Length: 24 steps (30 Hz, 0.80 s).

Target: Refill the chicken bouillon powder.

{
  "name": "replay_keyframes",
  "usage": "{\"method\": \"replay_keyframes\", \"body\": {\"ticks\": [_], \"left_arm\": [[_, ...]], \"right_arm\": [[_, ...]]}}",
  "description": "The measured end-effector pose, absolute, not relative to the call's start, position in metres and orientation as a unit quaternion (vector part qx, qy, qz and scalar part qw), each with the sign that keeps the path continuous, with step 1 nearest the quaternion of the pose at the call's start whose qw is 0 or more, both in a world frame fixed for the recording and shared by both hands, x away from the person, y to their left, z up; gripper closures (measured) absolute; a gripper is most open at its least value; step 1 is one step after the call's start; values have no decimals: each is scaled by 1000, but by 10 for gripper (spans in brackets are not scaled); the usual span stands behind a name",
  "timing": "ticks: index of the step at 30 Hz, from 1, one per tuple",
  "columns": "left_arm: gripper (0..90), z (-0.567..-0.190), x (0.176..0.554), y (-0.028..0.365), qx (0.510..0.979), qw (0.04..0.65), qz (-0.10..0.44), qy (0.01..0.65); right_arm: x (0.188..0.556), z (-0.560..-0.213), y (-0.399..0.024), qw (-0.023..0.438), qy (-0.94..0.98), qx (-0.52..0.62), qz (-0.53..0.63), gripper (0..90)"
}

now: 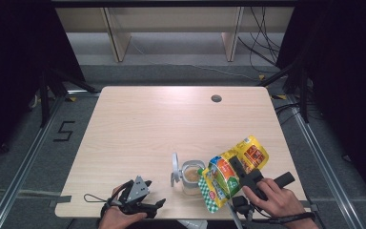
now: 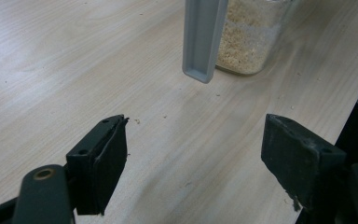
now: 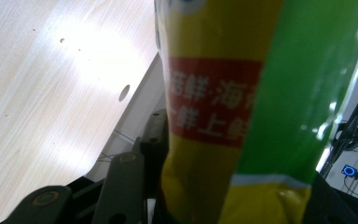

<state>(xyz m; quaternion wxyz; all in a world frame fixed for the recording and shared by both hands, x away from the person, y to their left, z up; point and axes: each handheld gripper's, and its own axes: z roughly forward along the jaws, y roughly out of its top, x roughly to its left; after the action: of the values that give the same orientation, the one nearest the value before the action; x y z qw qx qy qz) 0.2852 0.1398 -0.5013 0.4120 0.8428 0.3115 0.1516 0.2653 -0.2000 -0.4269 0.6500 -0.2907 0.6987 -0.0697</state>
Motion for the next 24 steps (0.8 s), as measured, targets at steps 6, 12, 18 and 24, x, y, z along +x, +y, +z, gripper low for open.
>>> {"method": "replay_keyframes", "body": {"ticks": [6, 12, 18, 24], "left_arm": [[223, -502, 285, 140, 842, 413, 151, 313], [223, -502, 286, 140, 843, 410, 154, 312], [223, -502, 285, 140, 841, 413, 152, 314], [223, -502, 286, 140, 842, 413, 152, 313]], "right_arm": [[265, -429, -198, 647, 701, -291, -70, 627], [264, -427, -200, 652, 701, -281, -70, 629], [265, -427, -199, 648, 701, -290, -73, 634], [264, -427, -200, 652, 698, -287, -71, 639]]}}
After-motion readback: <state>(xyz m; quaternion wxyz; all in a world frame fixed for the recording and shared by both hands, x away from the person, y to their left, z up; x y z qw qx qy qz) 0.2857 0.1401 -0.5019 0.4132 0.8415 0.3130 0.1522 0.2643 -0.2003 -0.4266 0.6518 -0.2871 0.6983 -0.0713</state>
